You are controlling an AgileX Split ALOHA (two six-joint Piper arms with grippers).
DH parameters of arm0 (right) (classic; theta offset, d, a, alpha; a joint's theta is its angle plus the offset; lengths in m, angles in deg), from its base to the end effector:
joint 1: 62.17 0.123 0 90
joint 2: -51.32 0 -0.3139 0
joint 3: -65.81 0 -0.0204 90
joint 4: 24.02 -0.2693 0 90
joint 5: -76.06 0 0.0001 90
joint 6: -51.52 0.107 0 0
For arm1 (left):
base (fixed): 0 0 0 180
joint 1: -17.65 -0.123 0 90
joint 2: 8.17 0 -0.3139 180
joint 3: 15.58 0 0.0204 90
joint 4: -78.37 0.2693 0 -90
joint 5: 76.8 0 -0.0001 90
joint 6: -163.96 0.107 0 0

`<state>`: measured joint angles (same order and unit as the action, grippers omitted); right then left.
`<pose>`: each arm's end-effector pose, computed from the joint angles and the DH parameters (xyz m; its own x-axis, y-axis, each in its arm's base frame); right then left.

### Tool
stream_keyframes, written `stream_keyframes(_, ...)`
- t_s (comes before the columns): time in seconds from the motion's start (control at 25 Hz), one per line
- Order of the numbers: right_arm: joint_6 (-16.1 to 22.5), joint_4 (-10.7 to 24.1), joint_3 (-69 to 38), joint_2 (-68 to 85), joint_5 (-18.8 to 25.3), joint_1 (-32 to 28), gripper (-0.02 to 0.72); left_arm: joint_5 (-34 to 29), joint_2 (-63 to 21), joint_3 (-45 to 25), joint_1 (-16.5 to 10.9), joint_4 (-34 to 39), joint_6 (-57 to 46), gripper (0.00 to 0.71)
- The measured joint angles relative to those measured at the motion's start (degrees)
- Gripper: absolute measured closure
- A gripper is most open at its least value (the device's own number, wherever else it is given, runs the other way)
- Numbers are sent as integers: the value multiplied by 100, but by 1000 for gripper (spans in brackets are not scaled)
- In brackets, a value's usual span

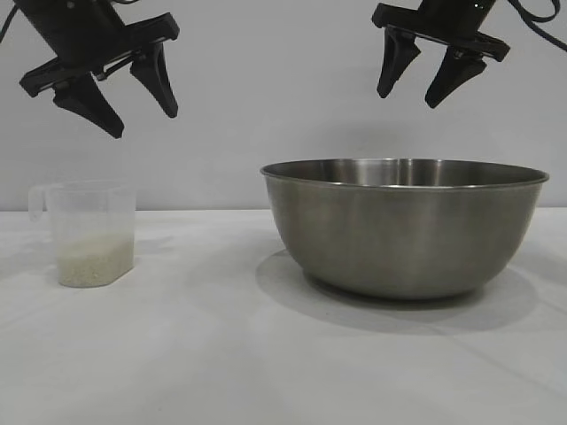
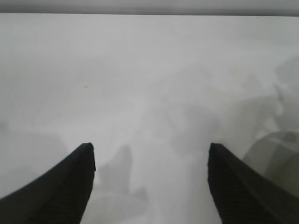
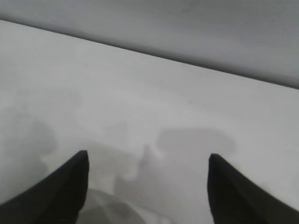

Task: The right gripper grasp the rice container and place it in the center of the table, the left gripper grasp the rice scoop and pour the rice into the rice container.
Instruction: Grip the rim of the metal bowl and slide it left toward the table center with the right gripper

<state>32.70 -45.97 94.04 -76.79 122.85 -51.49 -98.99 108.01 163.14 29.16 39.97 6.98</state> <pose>0.5078 0.1255 0.2600 -0.7790 -0.2049 -0.5926 -0.3805 0.9057 0.1871 0.4458 -0.1165 0.2248 -0.7582 -0.0730 -0.6479 0.1871 0.9275 -0.3236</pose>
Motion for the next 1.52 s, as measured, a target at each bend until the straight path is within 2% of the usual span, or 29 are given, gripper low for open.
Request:
stream_keyframes(0.32,0,0,0,0,-12,0,218,0,0,0,0,0,0,260)
stream_keyframes(0.48,0,167,0,0,51,0,218,0,0,0,0,0,0,260)
stream_keyframes(0.64,34,429,0,0,516,0,218,0,0,0,0,0,0,260)
stream_keyframes(0.88,60,484,0,63,1329,-69,218,-84,0,0,0,0,0,260)
stream_keyframes(1.0,283,523,0,221,1784,-160,218,-136,0,0,0,0,0,260)
stream_keyframes(1.12,328,611,0,354,2269,-198,218,-136,0,0,0,0,0,260)
stream_keyframes(1.28,380,608,-3,400,2389,-198,218,-136,0,0,0,0,0,260)
stream_keyframes(1.52,769,617,-224,467,2389,-198,218,-136,0,0,0,0,0,260)
